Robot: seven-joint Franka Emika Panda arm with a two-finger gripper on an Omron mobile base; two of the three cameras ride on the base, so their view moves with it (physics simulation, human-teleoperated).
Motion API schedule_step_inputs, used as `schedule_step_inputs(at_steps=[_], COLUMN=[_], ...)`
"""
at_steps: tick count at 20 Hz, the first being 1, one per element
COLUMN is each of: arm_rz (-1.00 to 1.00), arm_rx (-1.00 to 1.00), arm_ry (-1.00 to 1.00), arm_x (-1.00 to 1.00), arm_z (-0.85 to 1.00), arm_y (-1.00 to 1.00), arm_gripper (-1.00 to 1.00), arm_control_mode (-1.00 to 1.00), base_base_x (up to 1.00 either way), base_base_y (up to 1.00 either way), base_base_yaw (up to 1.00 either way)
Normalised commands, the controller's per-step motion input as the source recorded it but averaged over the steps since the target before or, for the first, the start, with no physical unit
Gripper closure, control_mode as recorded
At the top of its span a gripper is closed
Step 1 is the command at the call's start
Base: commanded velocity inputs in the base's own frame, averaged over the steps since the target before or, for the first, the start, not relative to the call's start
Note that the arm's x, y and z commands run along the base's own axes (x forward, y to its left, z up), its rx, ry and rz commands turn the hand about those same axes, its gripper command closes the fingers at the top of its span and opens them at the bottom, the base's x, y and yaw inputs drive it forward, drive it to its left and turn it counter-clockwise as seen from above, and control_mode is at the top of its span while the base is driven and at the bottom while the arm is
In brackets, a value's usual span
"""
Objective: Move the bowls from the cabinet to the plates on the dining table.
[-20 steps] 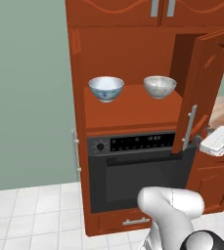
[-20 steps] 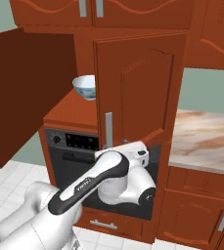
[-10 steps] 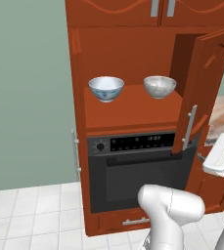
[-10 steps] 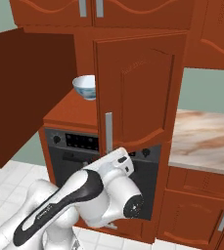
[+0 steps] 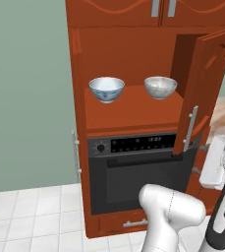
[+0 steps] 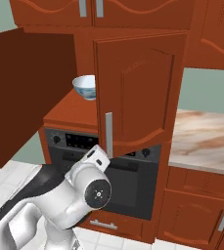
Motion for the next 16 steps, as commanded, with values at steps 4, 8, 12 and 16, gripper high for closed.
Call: schedule_step_inputs(at_steps=[4,8,12,16], arm_rz=[-0.13,-0.14,-0.13,-0.11], arm_rx=[-0.41,-0.4,-0.4,-0.38], arm_ry=[-0.17,-0.16,-0.19,-0.18], arm_x=[-0.09,0.0,-0.05,-0.06], arm_z=[0.0,0.0,0.0,0.0], arm_y=[0.46,0.42,0.48,0.6], arm_gripper=[-1.0,-1.0,-1.0,-1.0], arm_control_mode=[-1.0,-1.0,-1.0,-1.0], base_base_x=[0.0,0.0,0.0,0.0], base_base_y=[0.0,0.0,0.0,0.0], base_base_yaw=[0.0,0.0,0.0,0.0])
